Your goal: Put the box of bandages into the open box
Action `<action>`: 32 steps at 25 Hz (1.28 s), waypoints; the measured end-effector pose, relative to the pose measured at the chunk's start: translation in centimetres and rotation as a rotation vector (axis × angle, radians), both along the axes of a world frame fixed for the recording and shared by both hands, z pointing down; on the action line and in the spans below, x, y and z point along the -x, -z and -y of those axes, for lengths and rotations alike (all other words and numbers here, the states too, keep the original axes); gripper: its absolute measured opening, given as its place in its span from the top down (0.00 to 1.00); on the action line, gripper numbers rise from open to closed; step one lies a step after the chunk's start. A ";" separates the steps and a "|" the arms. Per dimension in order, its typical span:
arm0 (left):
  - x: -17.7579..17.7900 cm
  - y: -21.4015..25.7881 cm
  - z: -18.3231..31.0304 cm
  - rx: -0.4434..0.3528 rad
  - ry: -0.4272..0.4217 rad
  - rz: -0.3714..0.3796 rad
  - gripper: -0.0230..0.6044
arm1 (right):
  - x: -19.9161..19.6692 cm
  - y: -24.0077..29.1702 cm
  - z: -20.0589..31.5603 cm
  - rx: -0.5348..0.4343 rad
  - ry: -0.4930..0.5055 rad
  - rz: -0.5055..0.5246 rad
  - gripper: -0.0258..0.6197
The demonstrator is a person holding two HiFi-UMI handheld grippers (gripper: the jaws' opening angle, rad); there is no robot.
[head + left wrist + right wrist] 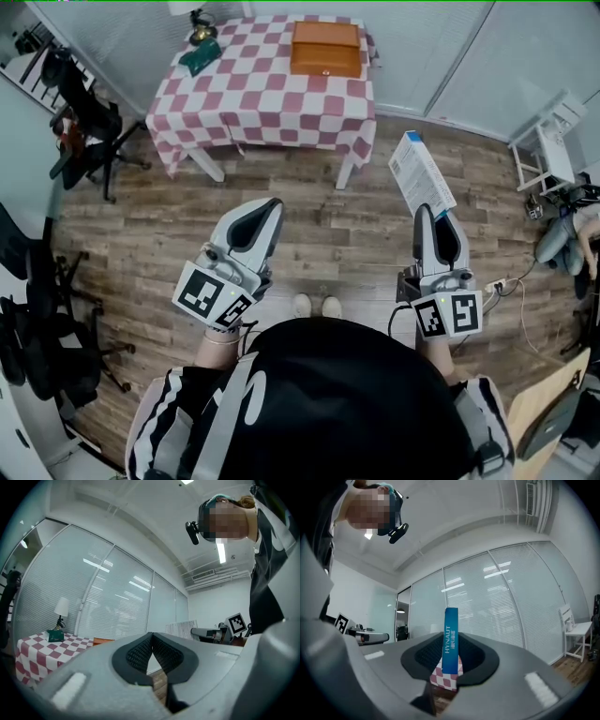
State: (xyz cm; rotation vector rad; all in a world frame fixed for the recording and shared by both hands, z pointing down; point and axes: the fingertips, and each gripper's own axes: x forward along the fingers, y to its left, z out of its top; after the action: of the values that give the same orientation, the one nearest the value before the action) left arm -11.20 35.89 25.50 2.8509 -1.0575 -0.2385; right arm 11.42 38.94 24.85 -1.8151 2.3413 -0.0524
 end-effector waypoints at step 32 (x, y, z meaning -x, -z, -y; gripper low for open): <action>4.8 -1.0 1.8 -0.013 -0.051 0.001 0.96 | 3.5 -0.4 0.0 -0.030 -0.120 0.002 0.84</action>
State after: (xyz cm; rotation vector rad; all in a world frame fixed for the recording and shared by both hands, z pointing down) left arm -16.03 34.08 26.45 2.8856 -0.9854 -0.2404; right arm 7.90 38.93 25.24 -1.9351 2.2144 -0.0029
